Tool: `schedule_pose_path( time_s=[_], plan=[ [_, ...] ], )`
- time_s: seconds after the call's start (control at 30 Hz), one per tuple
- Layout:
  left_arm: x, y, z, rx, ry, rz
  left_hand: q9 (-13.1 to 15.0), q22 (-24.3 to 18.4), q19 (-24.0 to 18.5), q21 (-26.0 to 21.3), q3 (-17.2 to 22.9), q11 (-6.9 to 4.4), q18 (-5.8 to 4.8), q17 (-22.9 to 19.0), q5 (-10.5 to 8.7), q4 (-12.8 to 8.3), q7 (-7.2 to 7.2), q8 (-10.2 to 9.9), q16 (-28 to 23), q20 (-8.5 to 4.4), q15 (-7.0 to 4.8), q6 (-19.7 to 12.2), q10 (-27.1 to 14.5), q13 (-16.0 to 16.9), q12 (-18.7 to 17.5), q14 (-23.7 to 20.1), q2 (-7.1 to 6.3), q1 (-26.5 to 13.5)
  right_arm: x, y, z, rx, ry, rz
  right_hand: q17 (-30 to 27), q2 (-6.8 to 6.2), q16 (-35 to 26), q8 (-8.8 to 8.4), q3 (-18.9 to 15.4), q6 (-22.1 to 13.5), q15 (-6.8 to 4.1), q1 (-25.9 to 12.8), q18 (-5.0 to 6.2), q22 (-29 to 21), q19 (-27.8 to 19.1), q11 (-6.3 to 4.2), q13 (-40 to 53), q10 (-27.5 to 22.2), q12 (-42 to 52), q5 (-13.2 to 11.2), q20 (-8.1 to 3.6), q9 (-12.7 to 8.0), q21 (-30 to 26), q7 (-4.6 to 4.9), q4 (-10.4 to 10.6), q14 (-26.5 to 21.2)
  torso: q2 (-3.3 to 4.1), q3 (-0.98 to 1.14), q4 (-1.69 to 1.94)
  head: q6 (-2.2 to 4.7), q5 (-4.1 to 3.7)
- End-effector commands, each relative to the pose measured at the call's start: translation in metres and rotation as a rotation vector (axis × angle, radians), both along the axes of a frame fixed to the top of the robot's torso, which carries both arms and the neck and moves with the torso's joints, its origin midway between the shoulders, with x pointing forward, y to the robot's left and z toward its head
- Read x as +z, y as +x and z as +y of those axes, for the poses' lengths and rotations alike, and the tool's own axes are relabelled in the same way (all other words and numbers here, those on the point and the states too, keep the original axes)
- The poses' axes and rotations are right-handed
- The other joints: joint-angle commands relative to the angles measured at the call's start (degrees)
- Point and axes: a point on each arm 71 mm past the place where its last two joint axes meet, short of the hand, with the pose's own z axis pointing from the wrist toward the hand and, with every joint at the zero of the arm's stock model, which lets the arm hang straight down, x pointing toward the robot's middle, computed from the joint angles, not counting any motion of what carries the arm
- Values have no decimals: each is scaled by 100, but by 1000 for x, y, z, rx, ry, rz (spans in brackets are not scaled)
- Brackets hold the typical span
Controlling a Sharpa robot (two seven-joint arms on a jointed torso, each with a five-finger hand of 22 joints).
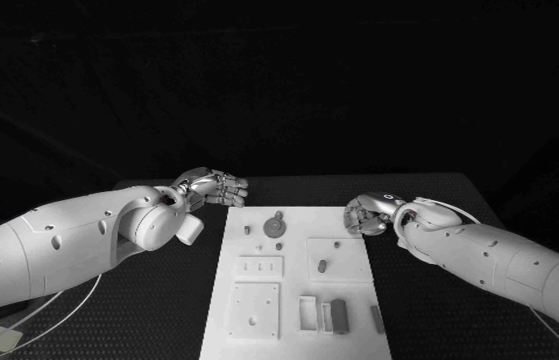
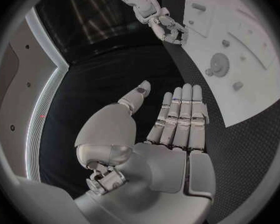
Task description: Assemble the parts on the task board
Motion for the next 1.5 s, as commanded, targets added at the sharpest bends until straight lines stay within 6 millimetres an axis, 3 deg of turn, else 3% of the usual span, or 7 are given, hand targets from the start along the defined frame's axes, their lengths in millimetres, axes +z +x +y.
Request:
schedule_pose_path(
  time_s=[0.03, 0.67, 0.9, 1.43, 1.5],
  plan=[
    [1, 0, -2, -17, -9, -9, 8, 9, 24, -38, -29, 13, -57, 7, 20, 6, 102, -36, -31, 6, -2, 36, 39, 8, -20, 25, -28, -19, -3, -1, 1, 5, 2, 8, 7, 69, 19, 30, -4, 77, 25, 5, 566, 106, -20, 29, -9, -17, 33, 9, -1, -5, 35, 35, -3, 4, -2, 2, 3, -6, 1],
    [1, 0, -3, -19, -9, -8, 9, 10, 26, -41, -29, 15, -57, 12, 21, 5, 101, -39, -37, 6, -2, 33, 37, 8, -27, 26, -29, -18, -3, 0, 4, -1, 4, 1, 35, 226, 35, 127, 17, 267, 30, -23, 566, 107, -11, 31, -24, -10, 59, 9, -15, 42, 46, 34, 16, 27, -2, 10, -6, -22, 8],
    [1, 0, -3, -20, -9, -8, 9, 11, 26, -43, -29, 16, -57, 13, 21, 5, 100, -40, -39, 6, -2, 32, 38, 8, -28, 27, -29, -18, -3, 0, 4, -5, 2, 4, 30, 226, 35, 138, 14, 289, 26, -27, 566, 107, -11, 26, -26, -9, 62, 8, -15, 50, 48, 29, 12, 24, -3, 11, -2, -30, 6],
    [1, -1, -3, -28, -9, -7, 11, 13, 29, -45, -26, 15, -57, 18, 21, 6, 97, -40, -44, 5, -3, 35, 42, 10, -31, 30, -21, -16, -3, 1, 4, -12, 2, -2, 30, 314, 33, 268, 28, 526, -51, -44, 566, 106, -16, -58, -49, -3, 66, 10, -15, 156, 54, -60, -5, 25, -6, 10, -6, -36, 5],
    [1, -1, -3, -33, -4, -12, 33, 19, 38, -52, -17, -2, -56, 33, 20, 17, 15, -1, -53, 6, -2, 114, 87, 23, -21, 44, 36, -17, -2, 1, 4, -16, 3, -9, 33, 330, 33, 281, 31, 549, -60, -45, 566, 106, -16, -67, -51, -1, 67, 10, -15, 168, 55, -70, -8, 27, -6, 10, -6, -36, 5]
  ],
)
